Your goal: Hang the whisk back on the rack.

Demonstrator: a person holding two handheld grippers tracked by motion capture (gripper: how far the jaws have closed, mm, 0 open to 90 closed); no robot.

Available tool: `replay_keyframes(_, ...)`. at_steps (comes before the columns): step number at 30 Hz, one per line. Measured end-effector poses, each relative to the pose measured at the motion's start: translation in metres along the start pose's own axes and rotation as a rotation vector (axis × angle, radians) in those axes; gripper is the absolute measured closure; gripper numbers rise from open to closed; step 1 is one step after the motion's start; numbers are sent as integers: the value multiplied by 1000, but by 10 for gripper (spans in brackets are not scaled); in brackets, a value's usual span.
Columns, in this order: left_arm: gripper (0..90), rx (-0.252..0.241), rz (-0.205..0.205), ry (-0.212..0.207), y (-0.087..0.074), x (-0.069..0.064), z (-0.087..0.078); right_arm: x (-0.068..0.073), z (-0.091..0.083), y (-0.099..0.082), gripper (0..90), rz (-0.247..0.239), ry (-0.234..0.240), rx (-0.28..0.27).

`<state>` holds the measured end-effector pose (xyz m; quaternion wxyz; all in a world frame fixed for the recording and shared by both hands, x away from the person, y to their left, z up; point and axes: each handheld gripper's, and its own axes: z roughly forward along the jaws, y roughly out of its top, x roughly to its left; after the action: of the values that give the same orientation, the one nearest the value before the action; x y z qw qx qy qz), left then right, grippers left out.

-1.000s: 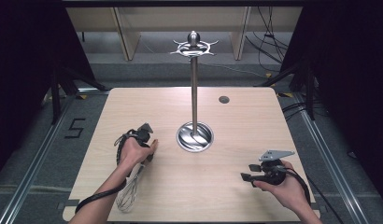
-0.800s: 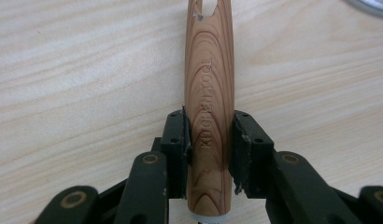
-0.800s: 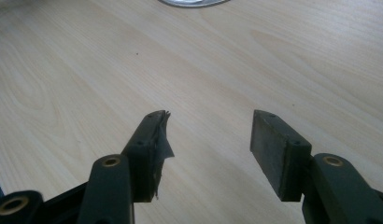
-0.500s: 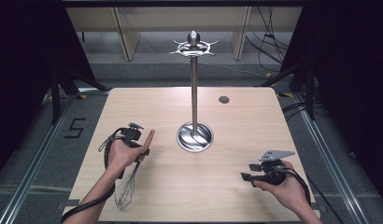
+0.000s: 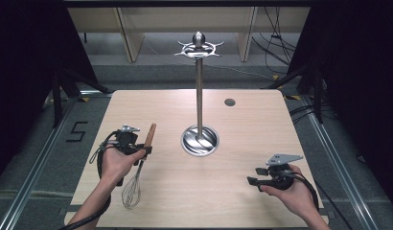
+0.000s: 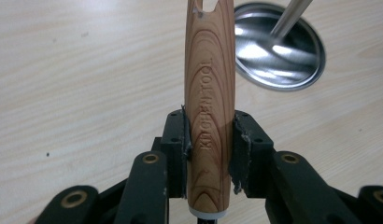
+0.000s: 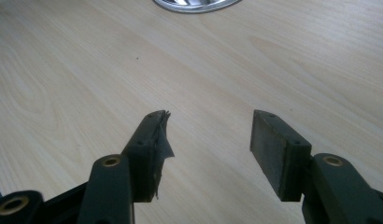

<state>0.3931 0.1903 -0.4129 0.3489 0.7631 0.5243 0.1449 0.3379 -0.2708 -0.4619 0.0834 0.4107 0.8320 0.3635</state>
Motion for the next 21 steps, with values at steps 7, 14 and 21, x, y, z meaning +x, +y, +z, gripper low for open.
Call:
replay_keyframes(7, 680, -92, 26, -8, 0, -9, -14, -1, 0, 0, 468, -8, 0, -8)
replay_keyframes(14, 680, -149, 63, -23, 5, -22, -25, 0, -1, 0, 468, 2, -5, -14)
replay_keyframes(21, 680, -195, 79, -29, 10, -34, -30, -1, -1, 0, 468, -2, -6, -19)
